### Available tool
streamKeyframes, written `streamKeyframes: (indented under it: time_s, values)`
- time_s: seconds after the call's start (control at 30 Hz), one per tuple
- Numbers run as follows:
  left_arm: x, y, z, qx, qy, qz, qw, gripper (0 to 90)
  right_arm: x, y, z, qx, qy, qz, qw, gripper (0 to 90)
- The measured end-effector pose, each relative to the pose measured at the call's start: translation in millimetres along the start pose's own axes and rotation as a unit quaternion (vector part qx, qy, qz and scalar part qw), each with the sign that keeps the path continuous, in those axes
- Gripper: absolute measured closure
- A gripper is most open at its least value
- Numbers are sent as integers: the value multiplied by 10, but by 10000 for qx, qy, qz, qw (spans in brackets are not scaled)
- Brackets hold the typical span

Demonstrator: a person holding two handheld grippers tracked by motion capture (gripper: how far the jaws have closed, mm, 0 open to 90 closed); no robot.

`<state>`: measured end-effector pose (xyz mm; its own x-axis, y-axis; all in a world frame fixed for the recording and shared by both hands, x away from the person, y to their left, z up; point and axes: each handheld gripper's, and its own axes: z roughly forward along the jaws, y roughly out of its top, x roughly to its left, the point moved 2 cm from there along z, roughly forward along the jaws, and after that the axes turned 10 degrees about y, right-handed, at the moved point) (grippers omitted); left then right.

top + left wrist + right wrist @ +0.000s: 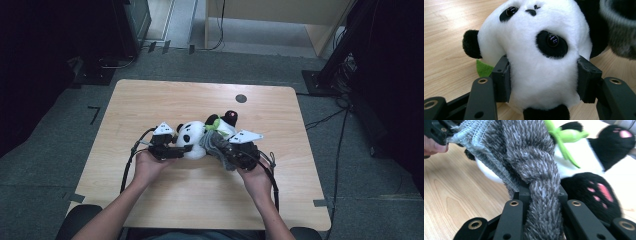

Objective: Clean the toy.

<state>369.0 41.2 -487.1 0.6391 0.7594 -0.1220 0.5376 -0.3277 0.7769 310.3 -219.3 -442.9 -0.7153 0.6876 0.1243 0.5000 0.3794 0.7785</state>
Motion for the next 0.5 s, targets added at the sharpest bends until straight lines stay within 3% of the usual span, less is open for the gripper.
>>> streamKeyframes:
  time_s: [0.27, 0.5]
  values:
    - [8, -8, 0, -27, -30, -35, 10000, 408, -26, 58, -156, -117, -193, -87, 9997, 767]
    - [3, -12, 0, -39, -28, -46, 10000, 407, -132, 70, -331, -358, -296, 106, 9989, 765]
